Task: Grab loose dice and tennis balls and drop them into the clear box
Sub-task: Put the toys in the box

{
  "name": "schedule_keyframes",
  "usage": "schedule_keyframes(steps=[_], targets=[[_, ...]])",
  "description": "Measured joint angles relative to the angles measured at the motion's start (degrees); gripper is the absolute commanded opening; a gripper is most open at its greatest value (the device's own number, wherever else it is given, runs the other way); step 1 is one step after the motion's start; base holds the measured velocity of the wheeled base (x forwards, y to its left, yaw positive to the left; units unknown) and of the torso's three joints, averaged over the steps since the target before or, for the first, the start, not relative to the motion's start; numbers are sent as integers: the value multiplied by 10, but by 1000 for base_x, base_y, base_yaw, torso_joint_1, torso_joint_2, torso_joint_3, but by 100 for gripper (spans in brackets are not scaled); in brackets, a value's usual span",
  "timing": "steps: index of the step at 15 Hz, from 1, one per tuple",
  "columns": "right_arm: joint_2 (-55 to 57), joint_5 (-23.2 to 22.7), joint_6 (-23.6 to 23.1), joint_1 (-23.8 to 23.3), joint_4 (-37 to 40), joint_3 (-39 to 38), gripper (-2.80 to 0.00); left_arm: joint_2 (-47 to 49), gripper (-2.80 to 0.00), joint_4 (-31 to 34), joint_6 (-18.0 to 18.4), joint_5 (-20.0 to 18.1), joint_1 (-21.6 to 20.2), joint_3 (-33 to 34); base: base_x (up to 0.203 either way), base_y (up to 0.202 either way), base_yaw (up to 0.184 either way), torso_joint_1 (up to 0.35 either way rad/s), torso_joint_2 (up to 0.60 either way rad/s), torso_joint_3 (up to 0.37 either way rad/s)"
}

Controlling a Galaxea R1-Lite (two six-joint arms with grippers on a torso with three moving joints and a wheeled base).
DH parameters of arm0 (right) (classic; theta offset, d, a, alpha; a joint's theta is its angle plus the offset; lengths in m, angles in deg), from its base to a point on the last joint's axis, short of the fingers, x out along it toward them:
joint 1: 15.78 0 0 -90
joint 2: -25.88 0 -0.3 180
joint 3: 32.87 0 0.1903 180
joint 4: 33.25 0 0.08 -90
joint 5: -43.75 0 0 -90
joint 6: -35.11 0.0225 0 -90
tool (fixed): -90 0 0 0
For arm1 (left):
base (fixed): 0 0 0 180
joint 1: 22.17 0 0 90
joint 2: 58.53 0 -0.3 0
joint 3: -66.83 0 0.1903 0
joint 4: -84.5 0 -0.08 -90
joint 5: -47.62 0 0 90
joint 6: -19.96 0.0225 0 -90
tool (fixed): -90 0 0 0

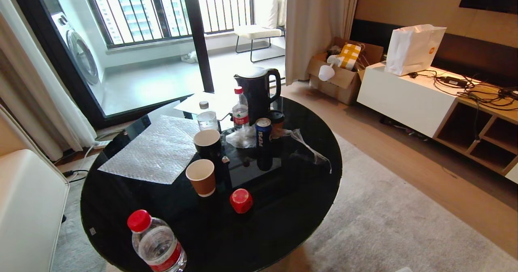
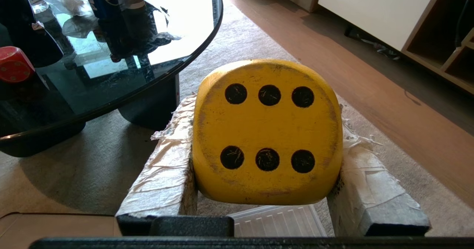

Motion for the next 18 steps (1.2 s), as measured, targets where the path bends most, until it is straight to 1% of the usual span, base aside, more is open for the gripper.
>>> schedule_keyframes(steps=[4, 5, 16, 18], targets=[[0, 0, 0, 0, 0, 0, -280, 0, -280, 0, 0, 0, 0, 0, 0, 0, 0, 0, 0, 0], [0, 0, 0, 0, 0, 0, -280, 0, -280, 0, 0, 0, 0, 0, -124, 0, 2, 2, 1, 2], [0, 0, 0, 0, 0, 0, -280, 0, -280, 0, 0, 0, 0, 0, -182, 0, -1, 3, 2, 4], [0, 0, 0, 0, -1, 0, -280, 0, -280, 0, 0, 0, 0, 0, -126, 0, 2, 3, 3, 6]])
